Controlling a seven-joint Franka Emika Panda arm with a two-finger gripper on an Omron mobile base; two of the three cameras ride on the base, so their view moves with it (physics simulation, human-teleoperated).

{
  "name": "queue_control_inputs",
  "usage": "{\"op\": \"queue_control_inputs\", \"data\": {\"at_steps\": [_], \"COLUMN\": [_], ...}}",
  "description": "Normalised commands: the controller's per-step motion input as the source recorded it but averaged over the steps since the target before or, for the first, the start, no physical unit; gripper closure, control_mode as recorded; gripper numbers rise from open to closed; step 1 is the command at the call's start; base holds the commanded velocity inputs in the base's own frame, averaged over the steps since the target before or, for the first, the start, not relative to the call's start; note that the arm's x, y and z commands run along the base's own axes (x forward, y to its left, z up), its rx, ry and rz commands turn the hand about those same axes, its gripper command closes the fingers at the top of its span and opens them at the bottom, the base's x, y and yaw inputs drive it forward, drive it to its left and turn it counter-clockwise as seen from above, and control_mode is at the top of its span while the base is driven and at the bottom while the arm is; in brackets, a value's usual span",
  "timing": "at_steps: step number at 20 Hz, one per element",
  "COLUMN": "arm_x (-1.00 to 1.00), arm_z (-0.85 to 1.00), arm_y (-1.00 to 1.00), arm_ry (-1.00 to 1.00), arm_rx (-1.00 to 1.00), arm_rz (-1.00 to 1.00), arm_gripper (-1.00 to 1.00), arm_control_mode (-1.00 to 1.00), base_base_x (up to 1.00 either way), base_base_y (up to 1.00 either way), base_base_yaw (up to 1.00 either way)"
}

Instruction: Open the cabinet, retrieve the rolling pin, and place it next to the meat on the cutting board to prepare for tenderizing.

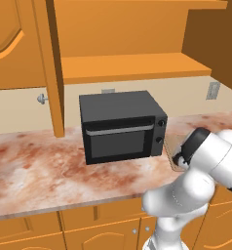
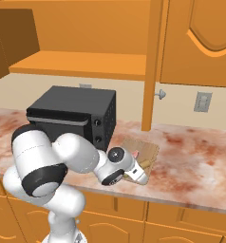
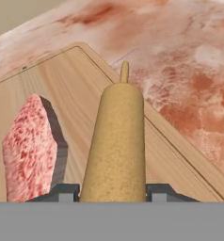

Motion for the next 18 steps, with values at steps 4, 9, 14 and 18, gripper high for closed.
{"op": "queue_control_inputs", "data": {"at_steps": [4, 9, 14, 18], "arm_x": [0.23, 0.02, 0.0, 0.15], "arm_z": [-0.04, 0.02, 0.25, 0.34], "arm_y": [0.0, 0.04, 0.15, 0.3], "arm_ry": [0.0, 0.0, 0.0, 0.0], "arm_rx": [0.05, 0.02, -0.01, -0.04], "arm_rz": [0.0, 0.0, -0.07, -0.15], "arm_gripper": [-1.0, -1.0, -1.0, -1.0], "arm_control_mode": [-1.0, -1.0, -1.0, -1.0], "base_base_x": [0.0, 0.0, 0.0, 0.0], "base_base_y": [0.0, 0.0, 0.0, 0.0], "base_base_yaw": [0.0, 0.0, 0.0, 0.0]}}
